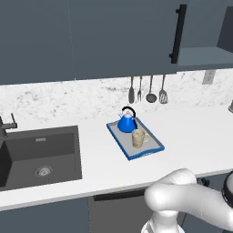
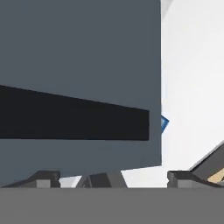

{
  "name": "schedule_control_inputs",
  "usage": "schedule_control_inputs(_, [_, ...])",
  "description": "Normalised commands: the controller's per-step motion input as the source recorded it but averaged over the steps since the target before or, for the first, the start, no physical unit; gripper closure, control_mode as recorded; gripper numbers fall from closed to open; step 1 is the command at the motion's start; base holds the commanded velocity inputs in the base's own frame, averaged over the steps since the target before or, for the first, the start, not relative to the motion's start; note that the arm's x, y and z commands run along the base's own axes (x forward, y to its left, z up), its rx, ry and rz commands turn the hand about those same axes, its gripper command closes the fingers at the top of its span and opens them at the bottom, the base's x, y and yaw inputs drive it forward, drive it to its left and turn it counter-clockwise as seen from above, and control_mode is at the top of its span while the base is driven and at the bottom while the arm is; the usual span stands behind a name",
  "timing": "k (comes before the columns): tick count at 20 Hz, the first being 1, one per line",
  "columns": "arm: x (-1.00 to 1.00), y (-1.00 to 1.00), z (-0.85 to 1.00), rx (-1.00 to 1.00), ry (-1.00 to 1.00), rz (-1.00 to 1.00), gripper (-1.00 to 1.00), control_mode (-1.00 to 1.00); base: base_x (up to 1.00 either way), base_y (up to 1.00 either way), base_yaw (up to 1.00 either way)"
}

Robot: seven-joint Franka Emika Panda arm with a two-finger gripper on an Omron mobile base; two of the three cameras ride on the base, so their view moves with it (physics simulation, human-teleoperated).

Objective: Pick the kettle from the counter and place it on the tray. Then pick the mug from the cabinet and place it on the tray. Then close the cabinet doors.

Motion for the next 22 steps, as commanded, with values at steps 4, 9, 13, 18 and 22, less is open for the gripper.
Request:
schedule_control_inputs(4, [0.62, 0.69, -0.11, 0.01, -0.21, 0.03, -1.0, -1.0, 0.0, 0.0, 0.0])
schedule_control_inputs(9, [0.69, 0.62, 0.0, -0.01, -0.04, 0.0, -1.0, -1.0, 0.0, 0.0, 0.0])
schedule_control_inputs(13, [0.78, 0.5, 0.0, -0.01, -0.02, 0.0, -1.0, -1.0, 0.0, 0.0, 0.0])
schedule_control_inputs(18, [0.85, 0.24, 0.0, -0.03, 0.0, 0.0, -1.0, -1.0, 0.0, 0.0, 0.0])
schedule_control_inputs(22, [0.87, 0.05, 0.0, 0.0, 0.0, 0.0, -1.0, -1.0, 0.0, 0.0, 0.0])
